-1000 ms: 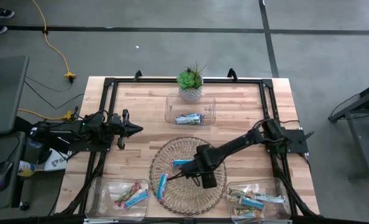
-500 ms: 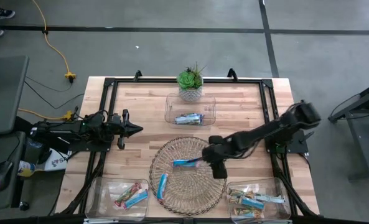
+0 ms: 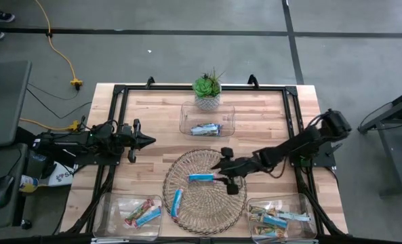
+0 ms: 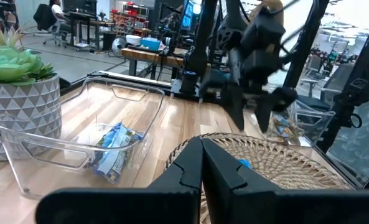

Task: Pick and place Granola Bars by type
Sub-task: Put the red granola bar into the bottom left transparent bin

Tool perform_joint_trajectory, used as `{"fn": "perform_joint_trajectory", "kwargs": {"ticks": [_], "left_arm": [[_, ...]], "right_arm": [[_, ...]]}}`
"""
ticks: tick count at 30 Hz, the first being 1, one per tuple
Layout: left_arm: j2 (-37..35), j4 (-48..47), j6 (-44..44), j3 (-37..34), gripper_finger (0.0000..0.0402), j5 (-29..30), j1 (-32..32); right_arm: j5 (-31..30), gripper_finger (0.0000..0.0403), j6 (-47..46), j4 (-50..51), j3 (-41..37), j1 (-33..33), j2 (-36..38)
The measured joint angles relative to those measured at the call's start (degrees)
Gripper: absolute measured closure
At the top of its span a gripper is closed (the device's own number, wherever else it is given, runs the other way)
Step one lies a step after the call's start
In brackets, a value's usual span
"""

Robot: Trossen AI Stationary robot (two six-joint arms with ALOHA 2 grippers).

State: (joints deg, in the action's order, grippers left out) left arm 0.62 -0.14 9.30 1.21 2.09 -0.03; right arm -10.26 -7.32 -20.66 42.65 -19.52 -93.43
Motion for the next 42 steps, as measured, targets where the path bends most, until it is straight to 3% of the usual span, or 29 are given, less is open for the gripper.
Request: {"fn": "perform_joint_trajectory", "kwargs": {"ticks": [16,23,42], "left_arm": [[-0.02,0.00,0.01,-0.02,0.0401,0.01,0.01],[0.00,0.00,0.02,-0.01,0.0401,0.01,0.02],[-0.02,0.00,0.01,-0.02,0.0401,0.02,0.01]], "right_arm": [[6.21,0.0166,-0.06,0.32,9.77,1.63,-13.59],[3.28,0.0162,-0.31,0.31,10.17,1.82,-15.01],[2.88,0.0162,-1.28,1.13,10.17,2.66,-15.04]]}}
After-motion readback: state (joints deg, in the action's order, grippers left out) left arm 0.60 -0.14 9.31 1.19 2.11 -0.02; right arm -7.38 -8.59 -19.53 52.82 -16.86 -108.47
